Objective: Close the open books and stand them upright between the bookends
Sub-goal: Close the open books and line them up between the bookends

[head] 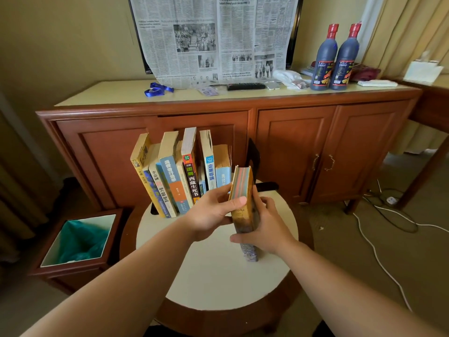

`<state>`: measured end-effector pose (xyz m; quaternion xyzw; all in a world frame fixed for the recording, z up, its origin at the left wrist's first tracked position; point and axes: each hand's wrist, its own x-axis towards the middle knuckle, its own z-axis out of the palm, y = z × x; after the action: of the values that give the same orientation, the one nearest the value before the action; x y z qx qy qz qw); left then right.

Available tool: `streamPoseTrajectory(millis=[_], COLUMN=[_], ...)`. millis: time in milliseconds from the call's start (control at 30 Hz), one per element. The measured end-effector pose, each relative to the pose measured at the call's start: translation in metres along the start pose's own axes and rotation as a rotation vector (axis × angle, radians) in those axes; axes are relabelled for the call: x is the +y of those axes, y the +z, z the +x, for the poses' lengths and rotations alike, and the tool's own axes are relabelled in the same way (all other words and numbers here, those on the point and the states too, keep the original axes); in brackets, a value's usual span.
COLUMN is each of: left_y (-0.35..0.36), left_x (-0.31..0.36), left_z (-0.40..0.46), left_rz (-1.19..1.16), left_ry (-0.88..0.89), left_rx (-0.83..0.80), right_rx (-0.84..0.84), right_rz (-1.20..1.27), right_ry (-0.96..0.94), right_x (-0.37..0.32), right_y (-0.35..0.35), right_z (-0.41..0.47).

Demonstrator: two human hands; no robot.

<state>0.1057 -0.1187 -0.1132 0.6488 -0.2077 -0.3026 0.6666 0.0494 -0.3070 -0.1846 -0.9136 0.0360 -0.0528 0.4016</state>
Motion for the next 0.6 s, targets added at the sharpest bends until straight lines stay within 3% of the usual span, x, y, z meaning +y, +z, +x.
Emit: streamPoseTrajectory(millis=[133, 433, 600], left_y=[0.005, 0.005, 0.006], left_x=[0.009, 0.003, 0.003], left_z=[0.000, 0.001, 0.003], left_rz=[0.045, 0.041, 0.082], left_ry=[-0.026, -0.037, -0.031], left_rx=[0.020, 0.069, 0.044], right_rx=[0.030, 0.325, 0.344], right_rz=[-0.050, -0.093, -0.029], right_ry=[0.025, 0.124, 0.154], right_x=[0.001, 0.009, 0.004], right_y=[0.009, 0.049, 0.050], right_z=[-0.010, -0.034, -0.036])
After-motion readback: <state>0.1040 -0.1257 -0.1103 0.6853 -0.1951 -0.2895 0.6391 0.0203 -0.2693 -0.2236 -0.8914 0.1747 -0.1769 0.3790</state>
